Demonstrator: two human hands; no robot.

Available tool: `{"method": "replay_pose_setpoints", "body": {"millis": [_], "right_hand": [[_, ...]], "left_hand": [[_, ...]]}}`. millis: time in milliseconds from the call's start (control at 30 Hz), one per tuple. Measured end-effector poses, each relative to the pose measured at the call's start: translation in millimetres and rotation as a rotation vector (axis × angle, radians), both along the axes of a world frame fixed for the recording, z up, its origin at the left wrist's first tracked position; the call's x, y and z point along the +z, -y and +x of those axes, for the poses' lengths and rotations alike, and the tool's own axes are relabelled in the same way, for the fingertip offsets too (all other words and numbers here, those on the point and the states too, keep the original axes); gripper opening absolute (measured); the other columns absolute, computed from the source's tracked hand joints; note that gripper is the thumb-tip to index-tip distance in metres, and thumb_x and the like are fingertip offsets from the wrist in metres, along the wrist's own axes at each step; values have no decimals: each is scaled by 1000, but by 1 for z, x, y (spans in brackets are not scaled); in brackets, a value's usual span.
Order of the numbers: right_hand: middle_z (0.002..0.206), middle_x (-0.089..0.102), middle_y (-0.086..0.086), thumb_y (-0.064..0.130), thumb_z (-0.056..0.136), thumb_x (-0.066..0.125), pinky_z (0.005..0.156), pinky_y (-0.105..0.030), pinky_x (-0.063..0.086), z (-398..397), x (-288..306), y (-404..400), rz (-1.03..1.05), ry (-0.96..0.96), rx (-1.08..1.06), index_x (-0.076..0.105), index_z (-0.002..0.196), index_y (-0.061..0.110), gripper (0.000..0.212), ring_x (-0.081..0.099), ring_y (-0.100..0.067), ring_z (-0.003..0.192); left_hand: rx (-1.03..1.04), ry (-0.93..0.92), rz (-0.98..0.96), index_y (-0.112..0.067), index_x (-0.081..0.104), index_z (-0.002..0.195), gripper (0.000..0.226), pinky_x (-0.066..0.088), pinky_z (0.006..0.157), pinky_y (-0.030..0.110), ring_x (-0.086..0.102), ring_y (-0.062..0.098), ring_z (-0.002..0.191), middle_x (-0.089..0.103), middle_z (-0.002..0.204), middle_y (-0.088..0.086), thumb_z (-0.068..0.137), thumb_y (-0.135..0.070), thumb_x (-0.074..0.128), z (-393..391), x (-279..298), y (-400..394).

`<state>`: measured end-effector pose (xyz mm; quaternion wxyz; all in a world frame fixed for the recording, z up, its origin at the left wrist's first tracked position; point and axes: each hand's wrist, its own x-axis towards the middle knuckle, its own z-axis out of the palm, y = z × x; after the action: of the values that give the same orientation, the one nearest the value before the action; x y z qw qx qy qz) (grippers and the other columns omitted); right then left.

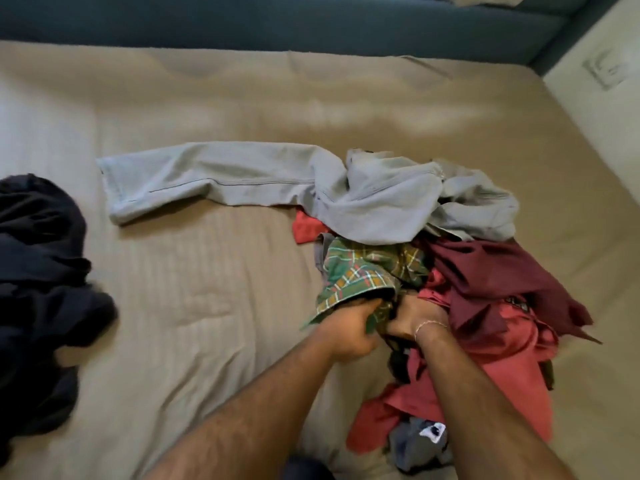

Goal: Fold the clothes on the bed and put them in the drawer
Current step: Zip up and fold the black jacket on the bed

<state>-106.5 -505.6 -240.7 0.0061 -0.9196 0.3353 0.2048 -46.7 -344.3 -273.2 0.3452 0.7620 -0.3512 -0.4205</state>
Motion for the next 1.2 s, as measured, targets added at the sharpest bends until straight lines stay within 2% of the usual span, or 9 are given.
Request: {"method": "replay_pose_setpoints", "body": {"millis": [233, 400, 533, 633, 700, 833, 933, 1067, 1200], "right_hand": [[161, 32, -25, 16, 67, 84, 106, -51, 43, -10, -31, -196, 248, 744, -337, 71, 124, 9, 59, 47, -45, 136], [152, 43, -15, 37, 71, 55, 117, -14, 24, 14, -23, -376, 973, 643, -199, 71, 121, 15, 58, 44, -26, 140], [118, 62, -7, 7, 87, 69, 80, -10, 47, 54, -10, -434, 1382, 412, -349, 66, 128, 11, 42, 61, -11, 94], [100, 64, 1, -4, 91, 63, 60, -6, 45, 81, 4, -445, 1432, 458, -560, 62, 124, 11, 36, 58, -6, 79], [112, 61, 6, 1, 92, 66, 71, -9, 48, 75, 11, -432, 1371, 539, -531, 63, 124, 17, 37, 59, -2, 90], [142, 51, 1, 9, 91, 68, 108, -45, 50, 56, 16, -411, 1322, 616, -609, 55, 131, 36, 49, 58, -16, 119], [140, 53, 3, 4, 88, 78, 100, -43, 54, 41, 30, -410, 1473, 649, -483, 39, 151, 35, 81, 61, -25, 122], [114, 77, -5, 2, 87, 79, 96, -43, 57, 28, 50, -426, 1543, 776, -354, 73, 116, 22, 37, 72, -28, 110], [91, 78, -1, 12, 94, 69, 85, -43, 55, 10, 75, -414, 1340, 1012, -372, 77, 92, 21, 12, 71, -26, 95]], "left_hand": [[537, 550, -6, -30, 73, 97, 32, 49, 91, 39, 67, 18, 102, 72, 102, -13, 72, -27, 52, 10, 26, -173], [692, 1019, 454, -31, 71, 104, 36, 36, 93, 49, 59, 28, 115, 63, 120, -5, 68, -28, 67, 38, 40, -319], [613, 917, 925, -27, 36, 160, 92, 26, 108, 59, 29, 34, 152, 29, 166, 13, 77, -45, 72, 59, 32, -395], [531, 880, 987, -35, 52, 146, 56, 37, 98, 51, 47, 26, 129, 50, 144, -1, 91, -43, 62, 87, 29, -419], [660, 816, 829, -37, 67, 127, 32, 40, 90, 46, 57, 23, 113, 63, 122, -8, 96, -32, 57, 102, 38, -420], [948, 381, 133, -23, 73, 122, 29, 50, 104, 43, 67, 21, 116, 74, 122, -4, 97, -18, 59, 102, 66, -413], [904, 213, -255, -17, 74, 103, 22, 55, 93, 38, 69, 14, 99, 76, 102, -6, 93, -18, 54, 70, 101, -406], [878, 108, -514, -7, 72, 103, 11, 55, 86, 26, 69, 13, 93, 75, 96, 2, 98, -10, 62, 30, 137, -401], [908, 176, -527, -11, 75, 99, 16, 55, 80, 26, 69, 13, 85, 75, 91, 5, 103, -5, 61, -1, 162, -417]]}}
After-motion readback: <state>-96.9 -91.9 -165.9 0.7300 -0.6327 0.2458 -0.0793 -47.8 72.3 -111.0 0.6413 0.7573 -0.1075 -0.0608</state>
